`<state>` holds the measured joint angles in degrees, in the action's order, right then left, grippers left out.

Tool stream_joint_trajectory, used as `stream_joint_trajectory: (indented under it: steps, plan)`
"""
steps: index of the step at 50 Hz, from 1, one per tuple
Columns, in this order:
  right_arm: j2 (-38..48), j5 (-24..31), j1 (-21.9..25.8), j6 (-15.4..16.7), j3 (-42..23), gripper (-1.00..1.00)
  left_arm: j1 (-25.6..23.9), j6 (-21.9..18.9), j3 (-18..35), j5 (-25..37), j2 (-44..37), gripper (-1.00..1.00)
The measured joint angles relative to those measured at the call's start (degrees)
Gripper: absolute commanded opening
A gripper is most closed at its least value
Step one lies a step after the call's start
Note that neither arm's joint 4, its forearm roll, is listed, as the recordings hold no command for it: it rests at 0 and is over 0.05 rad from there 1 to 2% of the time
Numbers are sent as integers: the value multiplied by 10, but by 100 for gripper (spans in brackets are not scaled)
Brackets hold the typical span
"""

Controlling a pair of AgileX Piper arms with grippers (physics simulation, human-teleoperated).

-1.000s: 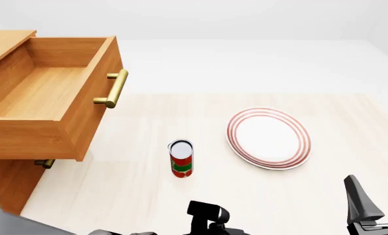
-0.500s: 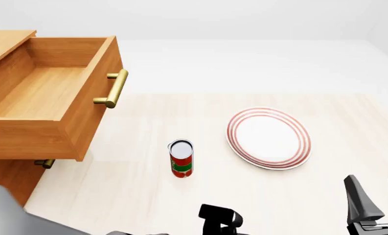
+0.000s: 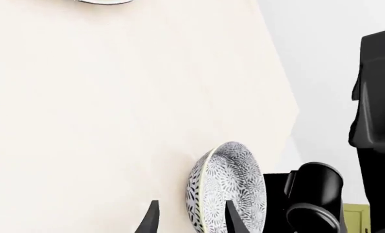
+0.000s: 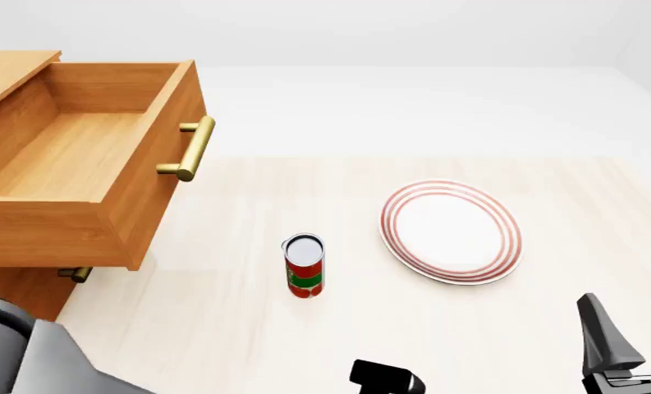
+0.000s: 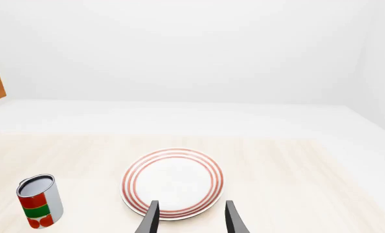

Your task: Put the bowl in the top drawer of the cabinet.

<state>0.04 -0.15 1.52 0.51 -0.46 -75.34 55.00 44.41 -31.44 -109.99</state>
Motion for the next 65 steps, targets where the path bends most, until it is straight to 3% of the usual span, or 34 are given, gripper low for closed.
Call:
stream_joint_trajectory:
  steps: [29,53,54,65]
  plan:
    - [0,0,0,0,0,100,-21,25,16,-18,-44,100]
    - [0,0,0,0,0,100,-30,3,23,-34,-60,100]
    - [0,0,0,0,0,100,-30,3,23,-36,-61,-100]
    - [0,0,0,0,0,100,-18,36,25,-36,-68,-100]
